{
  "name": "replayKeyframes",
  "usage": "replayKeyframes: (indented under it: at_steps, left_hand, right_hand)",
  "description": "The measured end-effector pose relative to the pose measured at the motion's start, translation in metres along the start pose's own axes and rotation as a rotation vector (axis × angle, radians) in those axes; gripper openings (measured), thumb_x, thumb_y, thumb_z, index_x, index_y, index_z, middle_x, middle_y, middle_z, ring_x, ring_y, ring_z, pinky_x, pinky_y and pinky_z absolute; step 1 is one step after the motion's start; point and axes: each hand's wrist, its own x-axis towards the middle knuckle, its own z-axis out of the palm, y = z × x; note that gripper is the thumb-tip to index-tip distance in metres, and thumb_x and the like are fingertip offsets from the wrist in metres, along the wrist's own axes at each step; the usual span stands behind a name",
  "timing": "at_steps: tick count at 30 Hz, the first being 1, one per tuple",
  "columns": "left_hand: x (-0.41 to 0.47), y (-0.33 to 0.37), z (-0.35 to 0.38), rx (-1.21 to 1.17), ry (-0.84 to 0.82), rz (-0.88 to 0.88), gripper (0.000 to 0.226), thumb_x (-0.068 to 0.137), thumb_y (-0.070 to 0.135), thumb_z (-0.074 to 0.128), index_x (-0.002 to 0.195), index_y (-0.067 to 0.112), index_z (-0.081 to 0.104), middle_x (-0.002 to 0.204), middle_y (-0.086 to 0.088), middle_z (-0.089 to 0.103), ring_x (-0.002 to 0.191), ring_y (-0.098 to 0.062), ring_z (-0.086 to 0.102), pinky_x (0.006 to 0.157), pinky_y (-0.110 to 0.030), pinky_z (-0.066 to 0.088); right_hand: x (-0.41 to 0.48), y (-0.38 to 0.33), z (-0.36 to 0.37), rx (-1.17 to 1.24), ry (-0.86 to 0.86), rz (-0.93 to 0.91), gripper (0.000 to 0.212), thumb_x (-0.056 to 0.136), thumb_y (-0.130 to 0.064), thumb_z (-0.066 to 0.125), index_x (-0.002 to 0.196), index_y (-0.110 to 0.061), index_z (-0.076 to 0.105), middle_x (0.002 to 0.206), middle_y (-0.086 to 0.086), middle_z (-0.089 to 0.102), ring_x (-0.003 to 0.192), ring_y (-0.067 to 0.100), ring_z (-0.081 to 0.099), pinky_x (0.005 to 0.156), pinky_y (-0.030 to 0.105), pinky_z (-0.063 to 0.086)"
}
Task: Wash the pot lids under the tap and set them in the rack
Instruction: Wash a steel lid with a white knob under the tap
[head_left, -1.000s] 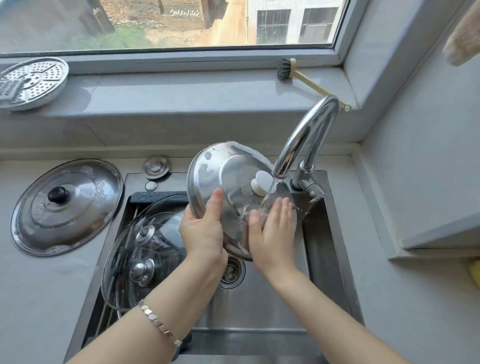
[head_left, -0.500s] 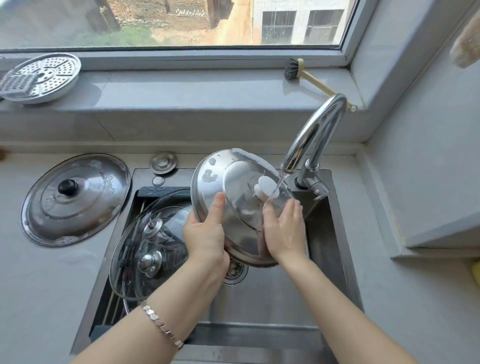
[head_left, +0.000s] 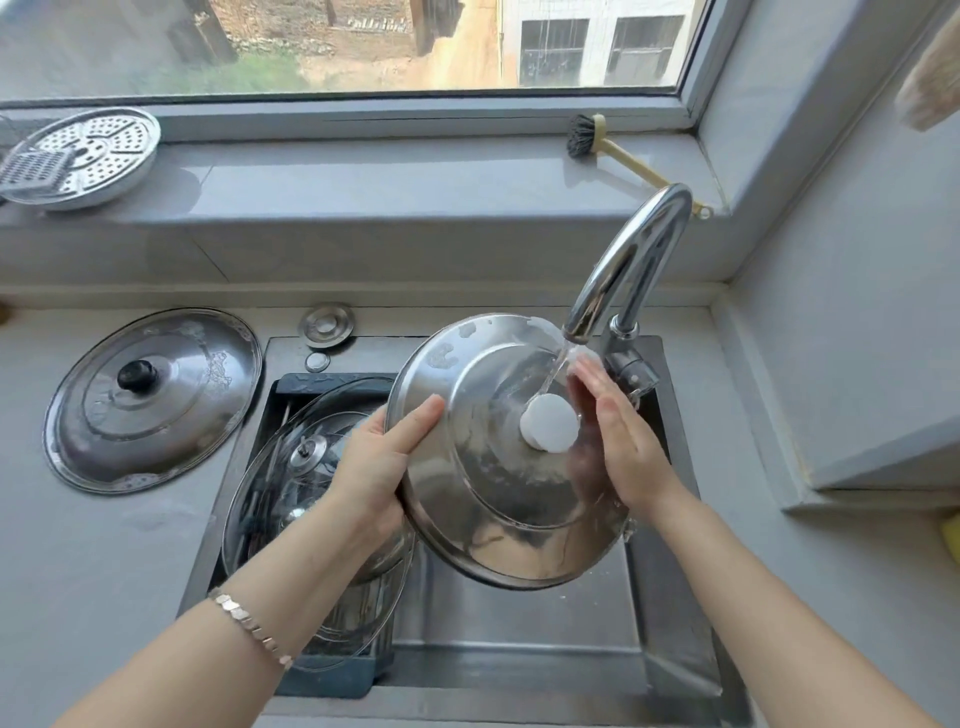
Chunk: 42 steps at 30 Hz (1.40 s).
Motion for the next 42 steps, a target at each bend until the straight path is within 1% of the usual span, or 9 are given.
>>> replayKeyframes:
  at_steps: [7, 11, 15, 21, 23, 28, 32, 36, 42]
  left_hand:
    - [0.0, -0.002, -0.002, 0.182, -0.079, -0.005, 0.006, 0.083, 0.007, 0.064, 0.088, 0.009, 0.065, 0.066, -0.003, 0.072, 0.053, -0.015, 0.067, 0.05, -0.024, 0.056]
    - [-0.004, -0.008, 0.004, 0.266, -0.156, 0.045, 0.009, 0.082, 0.003, 0.065, 0.086, 0.011, 0.066, 0.066, 0.0, 0.072, 0.055, -0.011, 0.067, 0.053, -0.021, 0.055]
    - [-0.003, -0.009, 0.009, 0.277, -0.171, 0.081, 0.012, 0.081, 0.0, 0.065, 0.088, 0.01, 0.066, 0.068, 0.0, 0.073, 0.058, -0.011, 0.068, 0.053, -0.02, 0.054]
    - [0.0, -0.013, 0.013, 0.298, -0.194, 0.109, 0.014, 0.079, 0.0, 0.068, 0.088, 0.011, 0.068, 0.074, -0.004, 0.074, 0.064, -0.013, 0.068, 0.06, -0.023, 0.057]
    - [0.002, -0.015, 0.012, 0.282, -0.194, 0.118, 0.012, 0.081, 0.005, 0.066, 0.092, 0.011, 0.068, 0.08, -0.005, 0.074, 0.07, -0.014, 0.069, 0.064, -0.023, 0.057]
    - [0.004, -0.023, 0.009, 0.32, -0.175, 0.157, 0.005, 0.084, 0.014, 0.062, 0.081, 0.015, 0.065, 0.068, 0.005, 0.072, 0.063, -0.007, 0.066, 0.063, -0.02, 0.054]
    - [0.004, -0.024, 0.007, 0.299, -0.185, 0.174, 0.022, 0.071, 0.031, 0.063, 0.085, 0.014, 0.066, 0.081, -0.005, 0.071, 0.075, -0.017, 0.064, 0.07, -0.028, 0.052]
    - [0.006, -0.024, 0.004, 0.362, -0.149, 0.19, 0.004, 0.082, 0.018, 0.063, 0.08, 0.017, 0.066, 0.067, 0.007, 0.07, 0.062, -0.006, 0.062, 0.063, -0.02, 0.051]
    - [0.006, -0.024, 0.006, 0.341, -0.159, 0.198, 0.017, 0.076, 0.028, 0.065, 0.084, 0.013, 0.066, 0.08, -0.008, 0.07, 0.073, -0.017, 0.063, 0.068, -0.027, 0.052]
  right_hand:
    - [-0.003, -0.012, 0.001, -0.142, -0.24, -0.175, 0.063, 0.092, -0.057, 0.012, 0.144, -0.023, 0.018, 0.149, -0.021, 0.011, 0.14, -0.008, 0.0, 0.116, 0.016, -0.002]
    - [0.005, -0.021, -0.007, -0.156, -0.144, 0.097, 0.055, 0.099, -0.04, 0.019, 0.148, -0.018, 0.007, 0.154, -0.013, -0.002, 0.136, -0.009, -0.008, 0.116, 0.02, -0.007]
    - [-0.009, -0.036, 0.012, -0.385, -0.321, -0.333, 0.06, 0.091, -0.05, 0.015, 0.143, -0.023, 0.0, 0.148, -0.019, -0.009, 0.136, -0.012, -0.016, 0.112, 0.013, -0.012]
    - [-0.004, -0.047, 0.013, -0.455, -0.214, -0.255, 0.074, 0.088, -0.061, 0.01, 0.146, -0.017, -0.002, 0.155, -0.006, -0.005, 0.138, -0.004, -0.018, 0.116, 0.022, -0.009]
    - [-0.009, -0.046, 0.021, -0.477, -0.268, -0.455, 0.063, 0.092, -0.058, 0.005, 0.143, -0.021, 0.003, 0.153, -0.01, -0.002, 0.141, 0.0, -0.011, 0.116, 0.025, -0.008]
    - [0.016, -0.051, 0.012, -0.427, -0.135, -0.044, 0.052, 0.098, -0.043, 0.018, 0.148, -0.028, 0.008, 0.158, -0.004, 0.002, 0.144, 0.009, -0.009, 0.118, 0.034, -0.006]
    - [0.0, -0.056, 0.035, -0.467, -0.187, -0.463, 0.05, 0.095, -0.035, 0.023, 0.142, -0.025, 0.035, 0.154, -0.002, 0.02, 0.143, 0.011, 0.0, 0.116, 0.032, -0.006]
    - [0.029, -0.044, 0.017, -0.31, -0.009, 0.039, 0.048, 0.098, -0.04, 0.019, 0.138, -0.022, 0.04, 0.15, 0.003, 0.031, 0.144, 0.019, 0.01, 0.118, 0.039, 0.004]
    - [0.014, -0.054, 0.034, -0.492, -0.141, -0.348, 0.058, 0.088, -0.051, 0.022, 0.13, -0.023, 0.05, 0.144, 0.001, 0.041, 0.141, 0.021, 0.02, 0.115, 0.04, 0.003]
